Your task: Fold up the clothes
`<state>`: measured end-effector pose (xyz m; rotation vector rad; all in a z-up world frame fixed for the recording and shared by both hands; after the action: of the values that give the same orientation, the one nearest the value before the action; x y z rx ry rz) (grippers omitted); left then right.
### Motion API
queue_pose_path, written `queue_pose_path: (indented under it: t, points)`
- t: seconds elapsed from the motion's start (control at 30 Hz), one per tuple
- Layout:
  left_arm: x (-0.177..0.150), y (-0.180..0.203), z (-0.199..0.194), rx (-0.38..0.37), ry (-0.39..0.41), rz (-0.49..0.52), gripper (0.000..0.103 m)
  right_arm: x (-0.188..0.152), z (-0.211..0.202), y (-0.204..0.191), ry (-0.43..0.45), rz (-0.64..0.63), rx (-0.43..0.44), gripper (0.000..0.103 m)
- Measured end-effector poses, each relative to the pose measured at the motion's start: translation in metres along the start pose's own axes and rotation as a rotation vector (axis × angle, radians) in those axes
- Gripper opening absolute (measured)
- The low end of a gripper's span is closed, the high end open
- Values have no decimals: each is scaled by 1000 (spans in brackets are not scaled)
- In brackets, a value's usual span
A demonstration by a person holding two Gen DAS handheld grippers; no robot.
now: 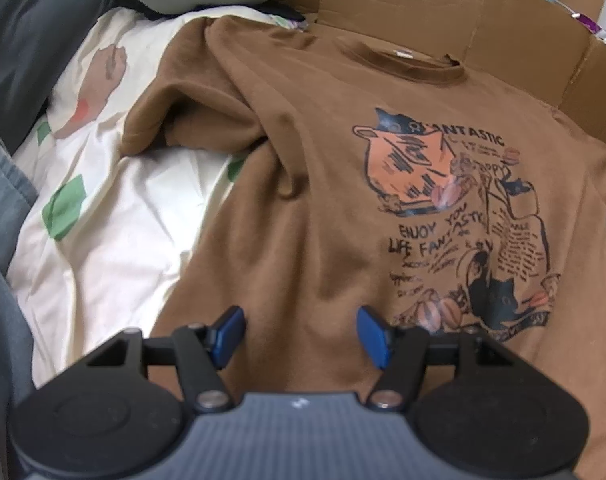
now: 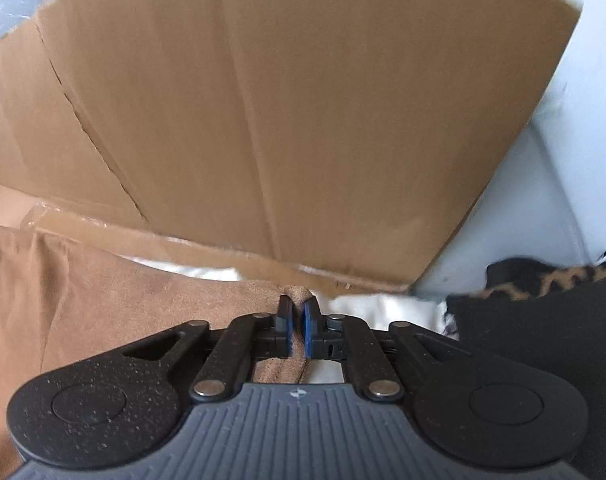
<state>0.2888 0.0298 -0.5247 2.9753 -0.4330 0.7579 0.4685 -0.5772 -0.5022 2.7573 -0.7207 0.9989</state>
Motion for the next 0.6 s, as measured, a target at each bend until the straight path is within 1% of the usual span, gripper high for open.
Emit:
queue_pose_path:
  t: [0.03,0.07,0.1,0.17,0.33,0.37,0.53,0.6]
  points:
    - [0,1,-1,-4,1,-1,66,-1,-1,3,3,23,3,16]
    - [0,2,-1,-7,3,-3,66,0,-5,5,13,46,10,27]
    - [0,3,-2,-12,5,-1,66,-1,-10,7,22,58,18,33]
    - [0,8,-5,-15,12,13,66,-3,-23,8,38,66,28,37]
    - [3,20,-12,-35,35,20,66,-20,-54,7,52,80,86,40]
    - [4,23,-14,-39,40,22,66,-25,-60,5,52,81,98,43]
    - [5,39,-23,-59,61,43,66,-46,-78,-5,54,17,119,49]
    - [4,45,-25,-67,61,53,66,-53,-85,-9,46,22,135,52]
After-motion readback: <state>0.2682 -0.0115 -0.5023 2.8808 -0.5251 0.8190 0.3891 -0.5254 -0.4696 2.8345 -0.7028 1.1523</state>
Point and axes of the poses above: each gripper's, at about its wrist camera, not at the fingertips, and z roughly the way its jaws point, y to its right, x to its top, the point moved 10 cm from there along z, roughly the way its jaws point, and after that the axes turned 6 degrees about z, right-handed, at the moved point
